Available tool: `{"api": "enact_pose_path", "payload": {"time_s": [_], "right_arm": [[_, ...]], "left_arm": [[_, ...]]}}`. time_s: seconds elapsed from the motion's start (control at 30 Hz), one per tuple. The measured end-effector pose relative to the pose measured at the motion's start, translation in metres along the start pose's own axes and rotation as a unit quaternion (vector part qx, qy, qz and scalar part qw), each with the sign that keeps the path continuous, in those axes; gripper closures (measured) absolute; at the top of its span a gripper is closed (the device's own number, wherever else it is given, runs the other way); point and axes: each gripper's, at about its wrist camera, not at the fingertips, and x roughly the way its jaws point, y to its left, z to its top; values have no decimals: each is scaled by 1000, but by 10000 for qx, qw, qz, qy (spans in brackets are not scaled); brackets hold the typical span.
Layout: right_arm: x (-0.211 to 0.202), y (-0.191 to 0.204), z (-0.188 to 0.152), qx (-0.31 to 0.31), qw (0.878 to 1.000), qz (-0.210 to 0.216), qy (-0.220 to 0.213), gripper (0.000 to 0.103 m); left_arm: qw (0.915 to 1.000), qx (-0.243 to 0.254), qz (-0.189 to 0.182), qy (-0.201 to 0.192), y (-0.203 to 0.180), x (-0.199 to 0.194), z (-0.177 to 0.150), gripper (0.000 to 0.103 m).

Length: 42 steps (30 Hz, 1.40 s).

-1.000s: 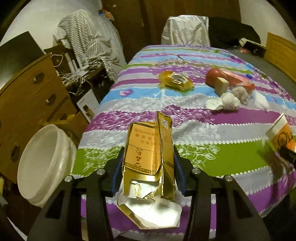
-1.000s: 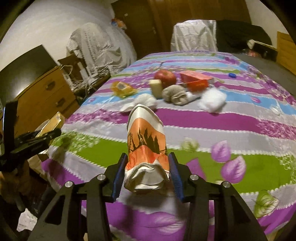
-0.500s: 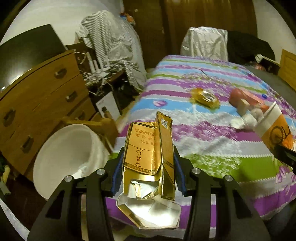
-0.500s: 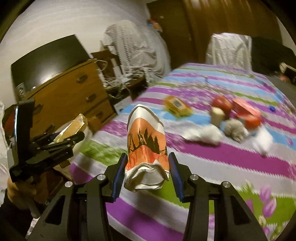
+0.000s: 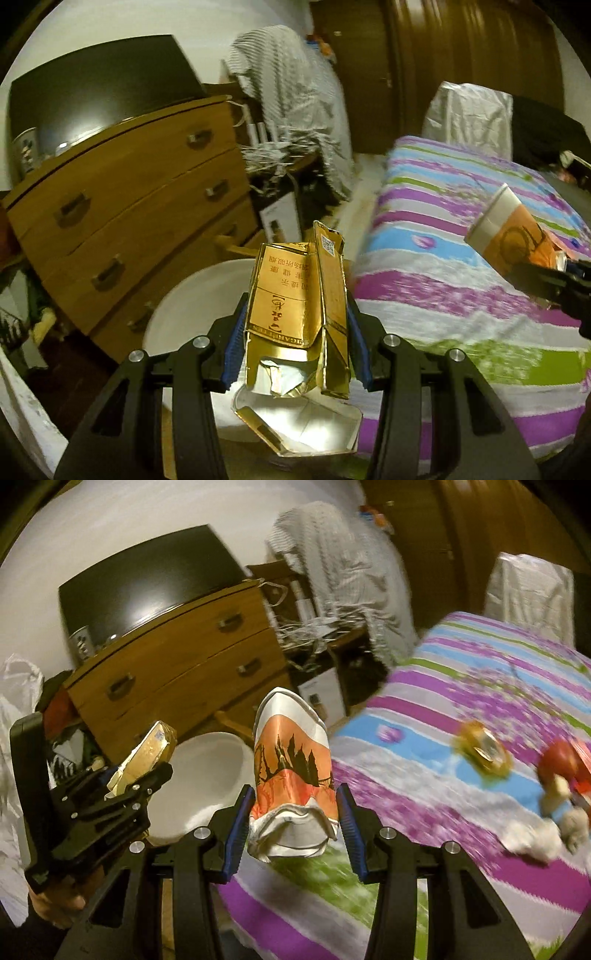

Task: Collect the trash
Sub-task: 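Carry the gold box and paper cup over the white bucket with both tools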

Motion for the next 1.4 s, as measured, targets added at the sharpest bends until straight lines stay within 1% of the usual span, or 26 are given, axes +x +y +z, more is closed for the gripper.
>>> {"api": "enact_pose_path", "payload": {"time_s": [0.13, 0.3, 0.37, 0.53, 0.67, 0.93, 1.2, 1.4], "right_arm": [[31, 36, 25, -227, 9993, 204, 196, 56], [70, 79, 45, -435, 9969, 459, 479, 55], [85, 91, 51, -490, 9957, 537, 568, 55], [115, 122, 62, -727, 9925, 590, 787, 55], [132, 139, 64, -847, 9906, 572, 910, 55], [152, 148, 59, -930, 9887, 469, 1079, 55], [160, 148, 60, -1018, 9874, 391, 1151, 55], [166, 152, 62, -1066, 9865, 402, 1180, 55]], "left_arm": [[9996, -96, 280, 40, 31, 8, 3, 57], [9980, -238, 544, 209, 65, 22, 2, 57], [9973, -268, 628, 266, 76, 27, 0, 57], [9956, -339, 761, 429, 95, 41, -5, 57], [9951, -350, 772, 513, 102, 48, -10, 57], [9948, -410, 714, 593, 111, 59, -14, 57], [9942, -444, 723, 668, 119, 67, -16, 57], [9942, -409, 714, 697, 118, 72, -16, 57]]}}
